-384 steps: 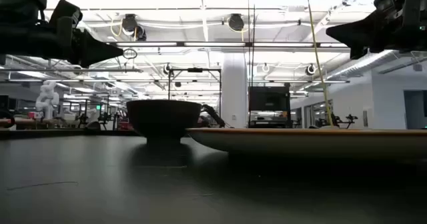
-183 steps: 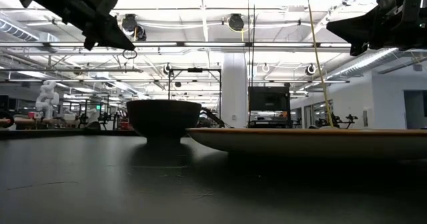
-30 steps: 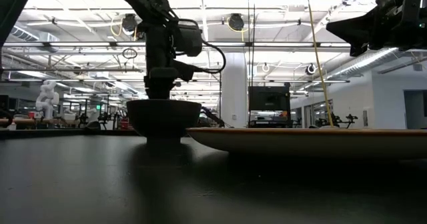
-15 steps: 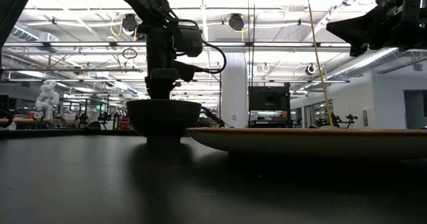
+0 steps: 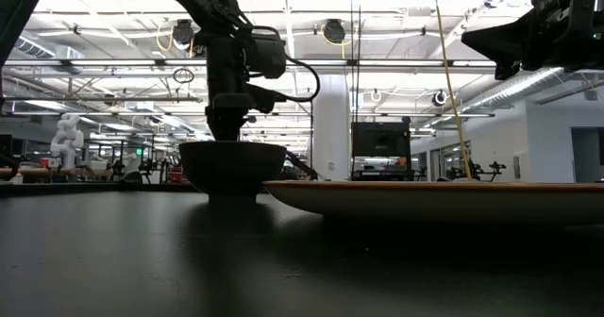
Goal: Set table place
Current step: Put the black bowl on the yellow plate
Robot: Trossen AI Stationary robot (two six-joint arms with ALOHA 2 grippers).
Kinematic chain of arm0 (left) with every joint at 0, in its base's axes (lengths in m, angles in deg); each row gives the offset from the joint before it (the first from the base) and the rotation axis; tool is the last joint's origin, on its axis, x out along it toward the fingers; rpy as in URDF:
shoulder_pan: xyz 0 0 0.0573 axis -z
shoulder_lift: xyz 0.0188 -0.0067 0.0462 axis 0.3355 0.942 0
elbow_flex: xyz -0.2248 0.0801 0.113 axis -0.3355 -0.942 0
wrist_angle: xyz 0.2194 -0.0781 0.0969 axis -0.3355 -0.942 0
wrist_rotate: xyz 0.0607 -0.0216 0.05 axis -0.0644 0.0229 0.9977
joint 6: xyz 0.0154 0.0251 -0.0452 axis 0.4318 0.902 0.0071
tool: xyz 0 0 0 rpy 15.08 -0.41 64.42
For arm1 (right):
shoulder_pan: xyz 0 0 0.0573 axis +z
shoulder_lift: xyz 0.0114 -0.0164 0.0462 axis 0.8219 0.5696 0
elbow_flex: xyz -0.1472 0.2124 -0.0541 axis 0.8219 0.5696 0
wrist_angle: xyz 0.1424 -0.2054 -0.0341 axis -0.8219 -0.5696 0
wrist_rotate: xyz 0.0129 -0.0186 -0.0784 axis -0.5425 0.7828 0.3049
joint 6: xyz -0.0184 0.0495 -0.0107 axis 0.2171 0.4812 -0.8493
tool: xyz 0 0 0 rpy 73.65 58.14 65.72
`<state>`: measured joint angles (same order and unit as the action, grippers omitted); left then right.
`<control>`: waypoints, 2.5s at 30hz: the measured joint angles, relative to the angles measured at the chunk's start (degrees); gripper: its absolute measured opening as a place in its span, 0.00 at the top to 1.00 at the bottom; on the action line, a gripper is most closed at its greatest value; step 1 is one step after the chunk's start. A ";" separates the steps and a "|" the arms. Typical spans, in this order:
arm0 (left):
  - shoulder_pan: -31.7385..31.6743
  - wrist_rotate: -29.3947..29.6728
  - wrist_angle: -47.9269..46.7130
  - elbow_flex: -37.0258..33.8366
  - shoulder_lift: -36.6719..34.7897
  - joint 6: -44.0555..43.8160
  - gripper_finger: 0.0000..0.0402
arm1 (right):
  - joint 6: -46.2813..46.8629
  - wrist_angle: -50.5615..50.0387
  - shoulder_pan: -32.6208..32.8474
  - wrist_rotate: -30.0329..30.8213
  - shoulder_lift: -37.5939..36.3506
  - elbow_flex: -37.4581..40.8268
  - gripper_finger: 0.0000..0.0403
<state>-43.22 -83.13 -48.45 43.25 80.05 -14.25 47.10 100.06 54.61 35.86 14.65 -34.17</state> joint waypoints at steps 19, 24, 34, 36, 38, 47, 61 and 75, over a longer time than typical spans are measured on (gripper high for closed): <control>0.07 -0.49 -4.22 4.11 -1.26 0.93 0.99 | 0.01 0.02 0.00 0.00 0.00 -0.01 1.00; 0.53 1.86 -7.75 9.25 -1.72 1.32 0.99 | 0.79 0.02 0.00 0.00 0.00 0.00 1.00; 0.57 1.83 -10.09 12.66 -1.70 1.91 0.99 | 0.86 0.04 0.00 0.00 0.00 0.00 1.00; 0.57 1.76 -10.17 12.66 -1.70 2.13 0.99 | 0.86 0.04 0.00 0.00 -0.01 -0.01 1.00; 0.57 1.19 -10.17 12.66 -1.70 2.15 0.99 | 0.86 0.02 0.00 0.00 0.00 -0.01 1.00; 0.83 -4.35 -14.97 12.66 -2.21 5.50 0.99 | 0.86 0.04 0.00 0.00 -0.02 0.01 1.00; 1.75 -5.76 -13.73 12.70 -14.91 4.18 0.99 | 0.86 0.56 0.00 0.00 0.26 0.01 1.00; 1.90 -5.85 -14.32 12.70 -18.25 6.58 0.99 | 0.86 1.27 0.00 0.00 0.42 0.00 1.00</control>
<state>-41.32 -88.98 -62.77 55.95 61.80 -7.67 47.97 101.33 54.61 35.86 15.06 -34.17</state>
